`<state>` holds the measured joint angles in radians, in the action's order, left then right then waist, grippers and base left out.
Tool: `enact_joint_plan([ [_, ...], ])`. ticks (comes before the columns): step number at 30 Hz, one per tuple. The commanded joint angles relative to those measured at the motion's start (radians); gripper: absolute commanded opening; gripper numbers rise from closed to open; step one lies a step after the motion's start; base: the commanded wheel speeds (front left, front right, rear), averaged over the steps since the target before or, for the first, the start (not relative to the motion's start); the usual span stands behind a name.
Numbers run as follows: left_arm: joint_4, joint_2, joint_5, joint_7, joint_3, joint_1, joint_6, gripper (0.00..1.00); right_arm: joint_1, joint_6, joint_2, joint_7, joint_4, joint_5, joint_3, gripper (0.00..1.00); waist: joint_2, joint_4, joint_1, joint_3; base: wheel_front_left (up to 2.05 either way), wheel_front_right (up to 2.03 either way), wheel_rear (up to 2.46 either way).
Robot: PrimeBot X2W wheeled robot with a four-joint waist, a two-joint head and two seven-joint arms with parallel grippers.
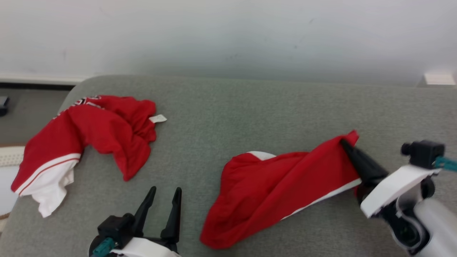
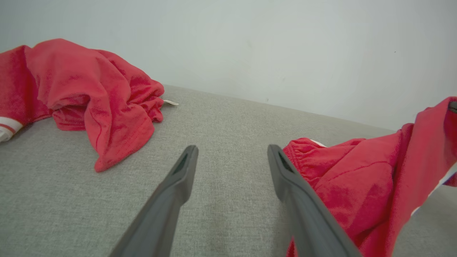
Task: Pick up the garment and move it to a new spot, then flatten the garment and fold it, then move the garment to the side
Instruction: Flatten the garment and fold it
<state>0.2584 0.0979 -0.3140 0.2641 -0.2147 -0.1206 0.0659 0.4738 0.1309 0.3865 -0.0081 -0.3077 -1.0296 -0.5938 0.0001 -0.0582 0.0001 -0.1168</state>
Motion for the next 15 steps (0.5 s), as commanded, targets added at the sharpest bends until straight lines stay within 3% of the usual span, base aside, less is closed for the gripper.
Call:
enact_joint_plan([
  [1, 0.005, -0.004, 0.008, 0.0, -0.001, -0.012, 0.003, 1.0, 0.038, 0.0, 0.014, 0.003, -0.022, -0.027, 0.006, 0.0, -0.0001, -0.04, -0.0001, -0.038, 0.0, 0.0, 0.0],
  [8, 0.011, -0.023, 0.018, 0.001, 0.005, -0.041, 0.016, 1.0, 0.202, 0.0, 0.022, 0.033, -0.187, -0.124, -0.005, 0.0, -0.0001, -0.097, -0.0001, -0.094, 0.0, 0.0, 0.0],
  [13, 0.028, -0.031, 0.027, 0.001, 0.002, -0.042, 0.025, 1.0, 0.246, 0.0, 0.014, 0.054, -0.357, -0.114, -0.055, 0.0, -0.0001, -0.116, -0.0001, -0.078, 0.0, 0.0, 0.0],
  [14, 0.032, -0.032, 0.029, 0.001, 0.004, -0.038, 0.026, 1.0, 0.245, 0.0, 0.006, 0.044, -0.374, -0.124, -0.062, 0.04, -0.0001, -0.114, -0.0001, -0.069, 0.0, 0.0, 0.0],
  [15, 0.035, -0.033, 0.03, 0.0, 0.007, -0.032, 0.026, 1.0, 0.236, 0.0, -0.003, 0.039, -0.387, -0.139, -0.07, 0.29, -0.0001, -0.111, -0.0001, -0.059, 0.0, 0.0, 0.0],
])
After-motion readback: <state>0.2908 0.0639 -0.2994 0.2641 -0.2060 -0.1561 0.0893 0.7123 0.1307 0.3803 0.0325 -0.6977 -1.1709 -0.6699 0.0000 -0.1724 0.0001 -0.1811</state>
